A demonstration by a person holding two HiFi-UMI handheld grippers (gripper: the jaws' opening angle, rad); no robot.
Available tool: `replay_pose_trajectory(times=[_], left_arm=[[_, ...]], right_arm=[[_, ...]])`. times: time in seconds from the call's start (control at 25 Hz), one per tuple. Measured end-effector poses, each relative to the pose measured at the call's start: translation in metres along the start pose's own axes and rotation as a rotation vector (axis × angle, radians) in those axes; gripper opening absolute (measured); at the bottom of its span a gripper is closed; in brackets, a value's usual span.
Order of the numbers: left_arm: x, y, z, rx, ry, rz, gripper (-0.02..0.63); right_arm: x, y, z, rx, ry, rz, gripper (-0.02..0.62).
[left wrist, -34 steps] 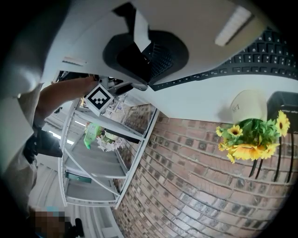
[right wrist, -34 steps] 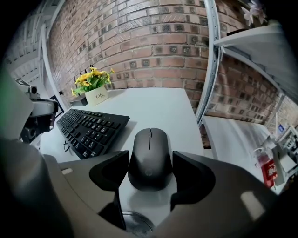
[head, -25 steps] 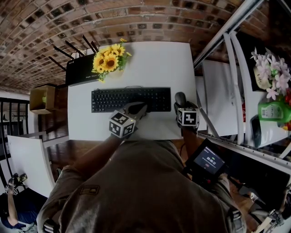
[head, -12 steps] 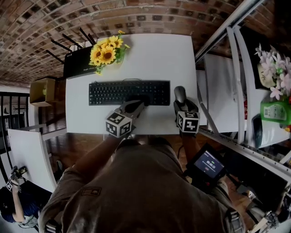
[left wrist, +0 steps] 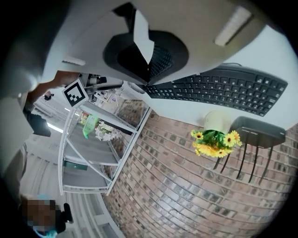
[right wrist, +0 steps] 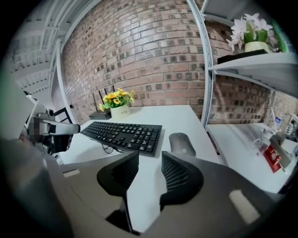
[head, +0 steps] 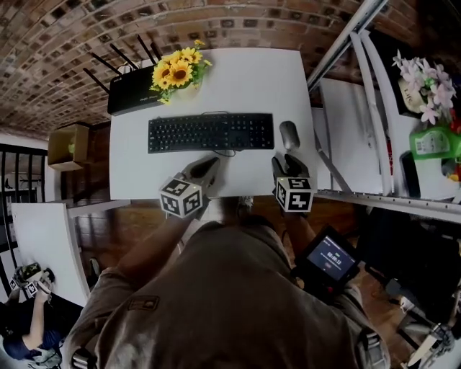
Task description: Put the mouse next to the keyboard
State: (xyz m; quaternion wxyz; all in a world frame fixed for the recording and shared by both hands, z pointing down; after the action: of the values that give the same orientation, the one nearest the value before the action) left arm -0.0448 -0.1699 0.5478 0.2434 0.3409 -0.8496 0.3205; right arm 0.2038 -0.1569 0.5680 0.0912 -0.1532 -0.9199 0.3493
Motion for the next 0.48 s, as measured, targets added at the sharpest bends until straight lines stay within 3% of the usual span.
replay_pose_trajectory(times=[0.2, 0.32, 0.48], left_arm=[[0.002, 0.048, -0.02, -0.034, 0.007, -0.004, 0.0], [-0.002, 0.078, -0.031, -0.059, 0.007, -0.015, 0.0], [-0.004, 0.112, -0.052, -0.074, 0.023, -0.024, 0.0]], right_arm=[[0.046, 0.035, 0.0, -0.078, -0.001, 0.004, 0.136], [0.078, 0.056, -0.008, -0.104, -0.009, 0.015, 0.07], [0.118, 0.083, -0.023, -0.123, -0.016, 0.036, 0.05]])
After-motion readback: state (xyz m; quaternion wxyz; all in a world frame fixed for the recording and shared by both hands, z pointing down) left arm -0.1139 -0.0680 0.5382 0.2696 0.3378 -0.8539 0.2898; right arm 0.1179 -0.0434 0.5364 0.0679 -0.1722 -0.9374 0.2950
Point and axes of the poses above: the fingertips, and each gripper's own axes: y backward along the fingers, x to its left, z out of its top, the point moved 6 cm from there along y, backward along the fingers, and after that the axes turned 13 degrees about y, right-handed, at the moved point
